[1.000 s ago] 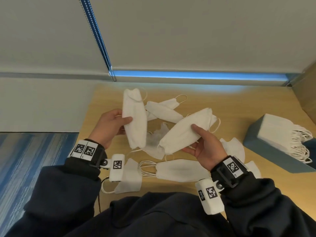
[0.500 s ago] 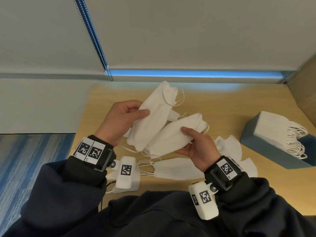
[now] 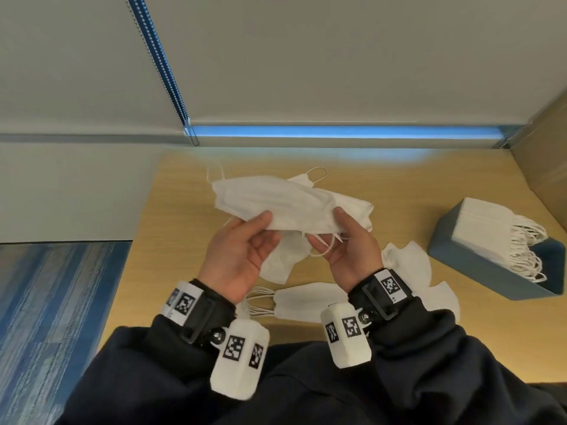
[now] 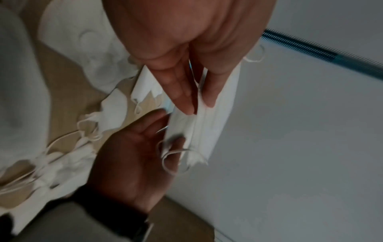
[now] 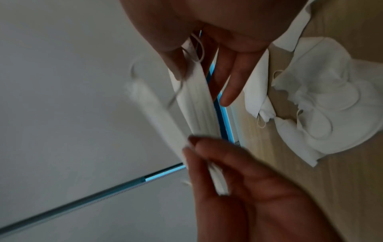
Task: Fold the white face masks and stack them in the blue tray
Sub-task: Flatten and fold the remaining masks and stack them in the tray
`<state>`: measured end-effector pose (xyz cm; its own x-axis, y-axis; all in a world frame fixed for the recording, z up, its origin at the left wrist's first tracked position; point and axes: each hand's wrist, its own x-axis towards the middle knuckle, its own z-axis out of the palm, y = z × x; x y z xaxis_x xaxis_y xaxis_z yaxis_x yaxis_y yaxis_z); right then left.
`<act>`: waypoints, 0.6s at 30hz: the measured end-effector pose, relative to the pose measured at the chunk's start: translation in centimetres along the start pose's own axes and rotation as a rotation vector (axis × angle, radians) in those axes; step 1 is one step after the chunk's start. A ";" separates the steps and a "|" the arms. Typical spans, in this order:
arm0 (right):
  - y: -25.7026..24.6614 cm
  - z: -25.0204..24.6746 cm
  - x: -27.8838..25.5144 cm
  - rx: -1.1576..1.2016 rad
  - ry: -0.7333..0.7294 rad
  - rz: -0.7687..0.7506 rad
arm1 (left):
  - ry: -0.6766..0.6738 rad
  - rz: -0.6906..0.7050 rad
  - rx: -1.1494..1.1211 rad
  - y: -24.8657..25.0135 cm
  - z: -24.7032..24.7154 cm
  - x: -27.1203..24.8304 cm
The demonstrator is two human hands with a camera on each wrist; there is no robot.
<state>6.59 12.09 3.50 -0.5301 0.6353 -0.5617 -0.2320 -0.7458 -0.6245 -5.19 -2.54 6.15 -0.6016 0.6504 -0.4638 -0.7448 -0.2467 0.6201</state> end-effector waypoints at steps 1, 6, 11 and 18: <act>0.3 0.4 -0.2 -0.004 -0.032 0.000 | 0.024 -0.013 0.001 -0.9 0.2 0.0; 1.4 1.5 -1.0 -0.071 -0.260 -0.014 | 0.179 -0.016 0.053 -3.3 0.7 1.1; 0.7 1.2 -1.2 -0.146 -0.356 0.039 | 0.158 -0.091 0.052 -3.0 0.3 2.7; -1.4 -0.4 -0.5 -0.132 -0.398 0.214 | 0.056 -0.093 -0.150 -2.2 -0.1 2.9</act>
<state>7.53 12.86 4.46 -0.8321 0.3249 -0.4495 0.0081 -0.8032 -0.5957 -5.35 -0.20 3.40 -0.5403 0.6352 -0.5519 -0.8301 -0.2950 0.4732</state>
